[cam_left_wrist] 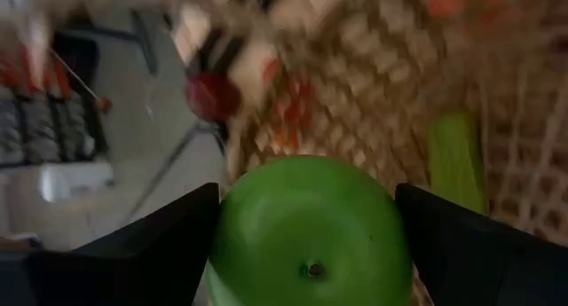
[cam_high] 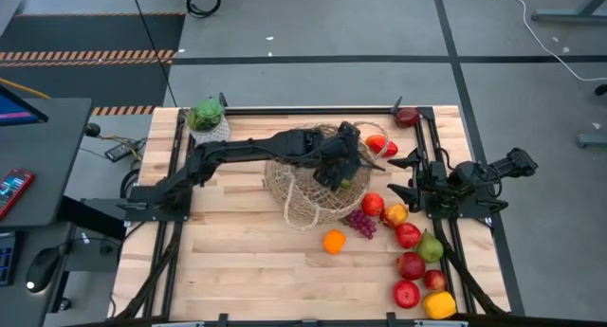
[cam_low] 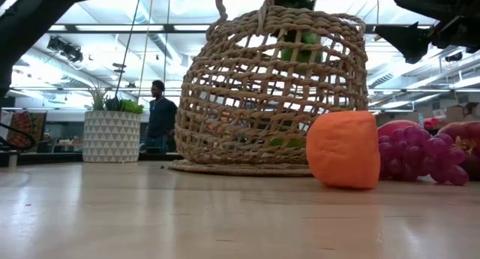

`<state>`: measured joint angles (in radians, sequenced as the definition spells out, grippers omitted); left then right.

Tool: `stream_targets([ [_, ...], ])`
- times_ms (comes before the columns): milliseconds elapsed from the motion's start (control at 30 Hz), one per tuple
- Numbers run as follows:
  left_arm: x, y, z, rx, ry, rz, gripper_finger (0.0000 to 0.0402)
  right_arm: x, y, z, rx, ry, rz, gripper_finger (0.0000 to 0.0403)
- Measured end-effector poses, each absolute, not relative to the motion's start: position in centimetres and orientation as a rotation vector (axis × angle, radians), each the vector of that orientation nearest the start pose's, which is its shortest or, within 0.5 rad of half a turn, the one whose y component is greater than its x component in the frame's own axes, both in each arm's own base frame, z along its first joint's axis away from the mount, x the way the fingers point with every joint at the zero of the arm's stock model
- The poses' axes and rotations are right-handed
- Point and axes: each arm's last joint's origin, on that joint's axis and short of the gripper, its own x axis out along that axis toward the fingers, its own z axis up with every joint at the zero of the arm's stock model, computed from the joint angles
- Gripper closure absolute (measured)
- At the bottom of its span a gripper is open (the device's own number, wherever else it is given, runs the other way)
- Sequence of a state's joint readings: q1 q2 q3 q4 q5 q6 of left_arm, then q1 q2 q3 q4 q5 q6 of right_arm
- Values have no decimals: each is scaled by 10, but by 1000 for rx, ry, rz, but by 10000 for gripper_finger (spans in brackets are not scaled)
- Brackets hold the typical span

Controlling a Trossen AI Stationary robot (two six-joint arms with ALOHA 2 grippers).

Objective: Build produce basket
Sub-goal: Put the green apple into the woven basket

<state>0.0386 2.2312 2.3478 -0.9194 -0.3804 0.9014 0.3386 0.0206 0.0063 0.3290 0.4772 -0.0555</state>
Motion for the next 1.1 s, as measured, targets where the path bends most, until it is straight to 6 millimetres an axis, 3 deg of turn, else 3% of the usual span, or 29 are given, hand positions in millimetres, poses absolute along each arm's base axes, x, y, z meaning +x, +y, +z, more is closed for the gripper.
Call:
stream_targets([
  [367,489,50,306,843,973,-106,65,91,18,195,71,-289,-146,43],
  [700,491,46,283,808,1074,-157,65,91,18,195,70,-285,-145,43],
  [867,491,41,281,790,1077,-171,65,91,18,195,70,-286,-145,43],
  [1100,496,50,260,711,1130,-171,65,91,18,195,70,-286,-145,43],
])
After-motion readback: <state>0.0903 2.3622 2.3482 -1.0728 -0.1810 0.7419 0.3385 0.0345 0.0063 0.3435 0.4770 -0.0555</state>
